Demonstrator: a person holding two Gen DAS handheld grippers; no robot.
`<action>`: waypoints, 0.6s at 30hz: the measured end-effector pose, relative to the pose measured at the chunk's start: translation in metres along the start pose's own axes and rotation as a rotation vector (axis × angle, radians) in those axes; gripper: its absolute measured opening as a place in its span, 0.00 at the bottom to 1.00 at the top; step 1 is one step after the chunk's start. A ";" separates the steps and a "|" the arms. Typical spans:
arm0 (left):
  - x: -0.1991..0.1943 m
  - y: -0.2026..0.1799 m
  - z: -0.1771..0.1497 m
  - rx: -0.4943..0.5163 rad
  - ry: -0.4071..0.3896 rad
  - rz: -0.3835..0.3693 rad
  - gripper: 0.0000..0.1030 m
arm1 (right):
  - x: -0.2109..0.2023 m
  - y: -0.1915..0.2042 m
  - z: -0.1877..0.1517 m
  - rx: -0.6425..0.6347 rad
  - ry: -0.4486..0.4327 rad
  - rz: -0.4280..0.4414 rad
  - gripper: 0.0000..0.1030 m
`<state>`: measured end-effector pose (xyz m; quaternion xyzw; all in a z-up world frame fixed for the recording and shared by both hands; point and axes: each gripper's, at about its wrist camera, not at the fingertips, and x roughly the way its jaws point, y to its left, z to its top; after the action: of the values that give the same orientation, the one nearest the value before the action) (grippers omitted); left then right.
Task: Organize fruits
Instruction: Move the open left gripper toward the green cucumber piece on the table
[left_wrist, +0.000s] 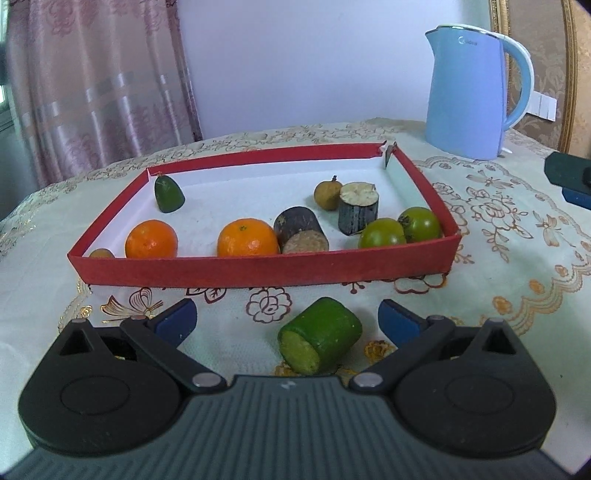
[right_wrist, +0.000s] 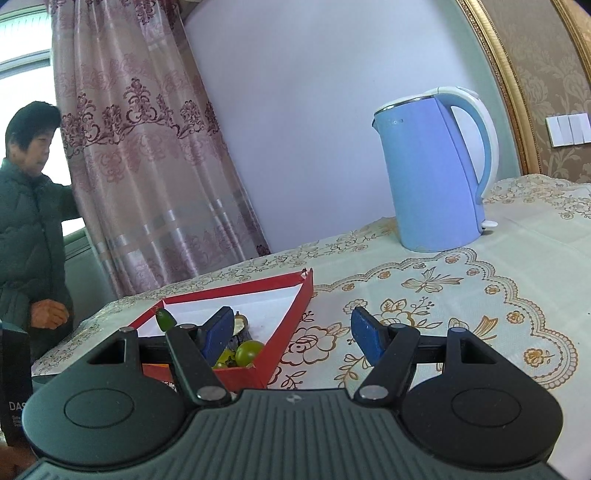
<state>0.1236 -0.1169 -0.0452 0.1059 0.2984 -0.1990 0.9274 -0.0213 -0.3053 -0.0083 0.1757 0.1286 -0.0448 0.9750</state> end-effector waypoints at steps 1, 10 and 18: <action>0.001 0.000 0.000 -0.003 0.003 0.001 1.00 | 0.000 0.000 0.000 0.000 0.001 0.001 0.67; 0.006 0.002 0.002 -0.029 0.016 0.051 1.00 | 0.002 0.001 -0.001 -0.002 0.017 -0.001 0.67; 0.007 0.002 0.002 -0.034 0.020 0.085 1.00 | 0.004 0.001 -0.002 -0.003 0.033 -0.008 0.67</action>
<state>0.1309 -0.1180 -0.0477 0.1047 0.3064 -0.1530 0.9337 -0.0176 -0.3033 -0.0110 0.1743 0.1454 -0.0455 0.9728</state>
